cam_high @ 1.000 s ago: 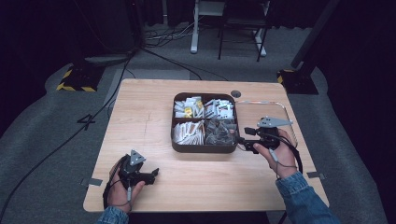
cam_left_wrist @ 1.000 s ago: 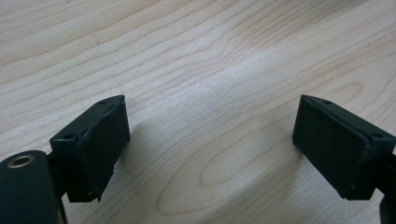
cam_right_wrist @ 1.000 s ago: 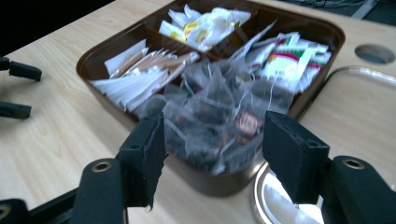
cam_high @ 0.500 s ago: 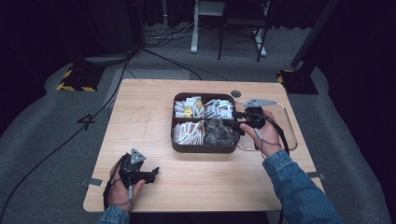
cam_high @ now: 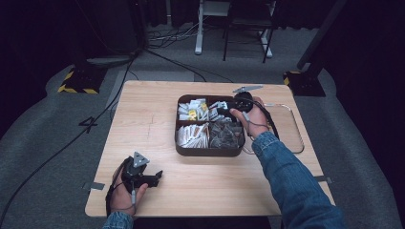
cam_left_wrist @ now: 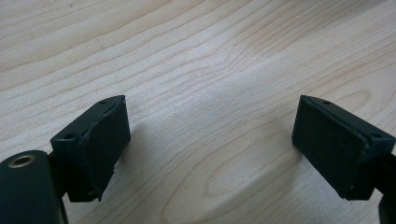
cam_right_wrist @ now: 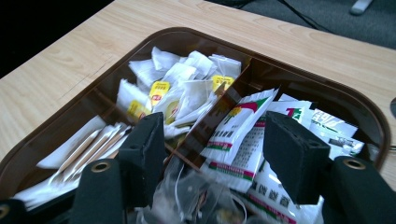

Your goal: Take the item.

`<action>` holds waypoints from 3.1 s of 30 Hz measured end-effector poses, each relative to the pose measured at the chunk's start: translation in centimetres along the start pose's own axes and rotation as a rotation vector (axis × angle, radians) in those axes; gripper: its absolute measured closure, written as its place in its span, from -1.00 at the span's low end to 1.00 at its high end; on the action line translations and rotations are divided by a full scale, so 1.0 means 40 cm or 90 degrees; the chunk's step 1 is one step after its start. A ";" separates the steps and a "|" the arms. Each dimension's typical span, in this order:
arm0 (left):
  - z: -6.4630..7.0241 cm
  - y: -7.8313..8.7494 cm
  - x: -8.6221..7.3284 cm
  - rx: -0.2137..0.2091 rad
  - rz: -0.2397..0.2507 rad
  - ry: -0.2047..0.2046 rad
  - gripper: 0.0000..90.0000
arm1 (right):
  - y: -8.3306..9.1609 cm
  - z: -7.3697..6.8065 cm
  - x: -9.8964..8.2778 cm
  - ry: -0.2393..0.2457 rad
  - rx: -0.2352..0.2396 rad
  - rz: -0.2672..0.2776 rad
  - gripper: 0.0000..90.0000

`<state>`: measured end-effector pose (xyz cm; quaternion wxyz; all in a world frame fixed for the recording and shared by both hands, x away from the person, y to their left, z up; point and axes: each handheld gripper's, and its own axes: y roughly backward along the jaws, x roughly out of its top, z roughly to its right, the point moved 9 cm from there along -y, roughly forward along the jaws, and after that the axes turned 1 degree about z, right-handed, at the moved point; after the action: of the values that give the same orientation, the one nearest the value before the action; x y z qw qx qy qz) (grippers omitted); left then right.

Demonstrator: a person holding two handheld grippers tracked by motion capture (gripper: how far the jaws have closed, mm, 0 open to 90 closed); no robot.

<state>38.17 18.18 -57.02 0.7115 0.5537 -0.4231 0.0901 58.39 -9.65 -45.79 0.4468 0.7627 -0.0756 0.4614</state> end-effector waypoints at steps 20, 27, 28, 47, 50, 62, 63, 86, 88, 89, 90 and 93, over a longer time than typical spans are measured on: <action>-0.001 0.001 0.000 -0.001 0.000 0.000 -0.72 | -0.136 0.056 -0.017 -0.064 -0.059 -0.045 0.37; -0.001 0.001 0.000 -0.001 0.000 0.000 -0.72 | -0.168 0.044 -0.034 -0.061 -0.064 -0.066 0.54; -0.001 0.001 0.000 -0.001 0.000 0.000 -0.72 | -0.173 0.043 -0.036 -0.060 -0.064 -0.070 0.56; -0.002 0.000 0.001 0.000 0.000 -0.002 -0.72 | -0.160 0.039 -0.036 -0.114 -0.094 -0.056 0.94; -0.003 0.000 0.002 0.000 0.000 -0.003 -0.72 | -0.143 0.038 -0.027 -0.112 -0.086 -0.044 0.94; -0.002 -0.002 0.003 -0.001 0.002 -0.001 -0.71 | -0.054 0.021 0.004 -0.094 -0.038 0.014 0.95; -0.003 -0.001 0.003 -0.001 0.001 -0.002 -0.71 | -0.044 0.017 0.008 -0.094 -0.030 0.021 0.94; -0.002 -0.002 0.003 0.000 0.000 -0.002 -0.72 | 0.206 -0.189 -0.041 -0.008 0.126 0.101 0.94; -0.002 -0.002 0.003 0.000 0.000 -0.003 -0.72 | 0.226 -0.202 -0.059 -0.004 0.131 0.108 0.94; -0.002 -0.002 0.003 0.000 0.000 -0.003 -0.72 | 0.234 -0.208 -0.070 0.001 0.131 0.106 0.94; -0.002 -0.002 0.003 0.000 0.001 -0.003 -0.72 | 0.242 -0.214 -0.081 0.002 0.136 0.104 0.94; -0.002 -0.002 0.003 0.000 0.000 -0.003 -0.72 | 0.262 -0.228 -0.110 0.003 0.145 0.100 0.94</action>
<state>38.32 18.20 -56.99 0.7105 0.5539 -0.4247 0.0893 44.58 -10.29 -41.19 0.3199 0.7992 -0.0808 0.5024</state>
